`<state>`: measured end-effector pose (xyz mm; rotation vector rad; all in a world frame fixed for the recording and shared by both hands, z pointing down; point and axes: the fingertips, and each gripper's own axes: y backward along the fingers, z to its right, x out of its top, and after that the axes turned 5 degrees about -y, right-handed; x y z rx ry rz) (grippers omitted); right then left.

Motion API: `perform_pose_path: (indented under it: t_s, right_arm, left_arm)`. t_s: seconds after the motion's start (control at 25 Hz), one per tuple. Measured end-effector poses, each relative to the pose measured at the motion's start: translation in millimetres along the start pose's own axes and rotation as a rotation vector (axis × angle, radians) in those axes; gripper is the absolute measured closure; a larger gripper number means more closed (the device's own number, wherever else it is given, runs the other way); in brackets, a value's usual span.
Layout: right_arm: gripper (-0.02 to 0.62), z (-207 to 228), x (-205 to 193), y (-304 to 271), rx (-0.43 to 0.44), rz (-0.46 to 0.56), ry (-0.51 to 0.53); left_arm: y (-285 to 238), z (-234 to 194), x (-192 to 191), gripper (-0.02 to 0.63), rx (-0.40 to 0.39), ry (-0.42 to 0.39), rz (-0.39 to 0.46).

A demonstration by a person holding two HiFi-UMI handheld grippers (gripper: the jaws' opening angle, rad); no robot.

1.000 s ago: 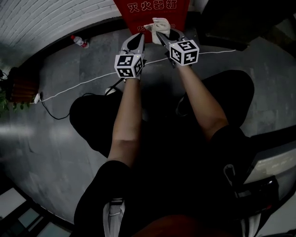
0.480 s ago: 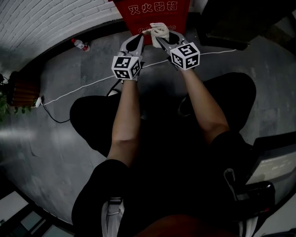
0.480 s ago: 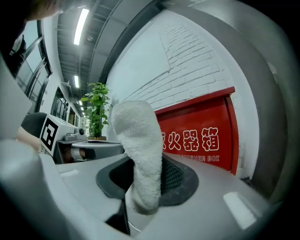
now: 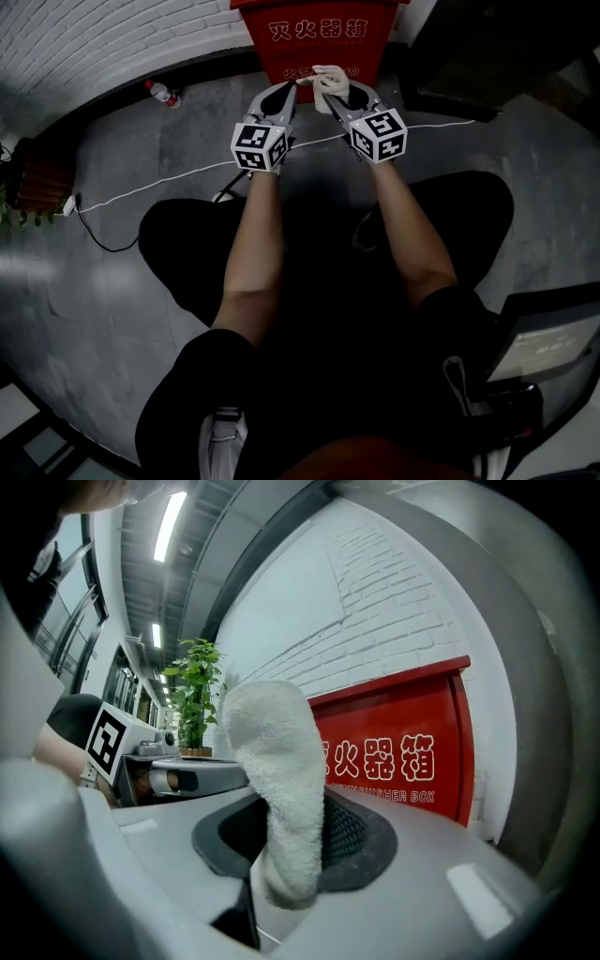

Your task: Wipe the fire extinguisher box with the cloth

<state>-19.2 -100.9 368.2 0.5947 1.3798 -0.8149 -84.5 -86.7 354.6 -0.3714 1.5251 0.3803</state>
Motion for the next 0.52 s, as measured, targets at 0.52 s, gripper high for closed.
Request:
perform_pose_path:
  t_s: [0.52]
  right_arm:
    - [0.472,10,16,16,-0.026,0.041,-0.017]
  left_arm:
    - [0,8,15,0.606,-0.037,-0.004,0.038]
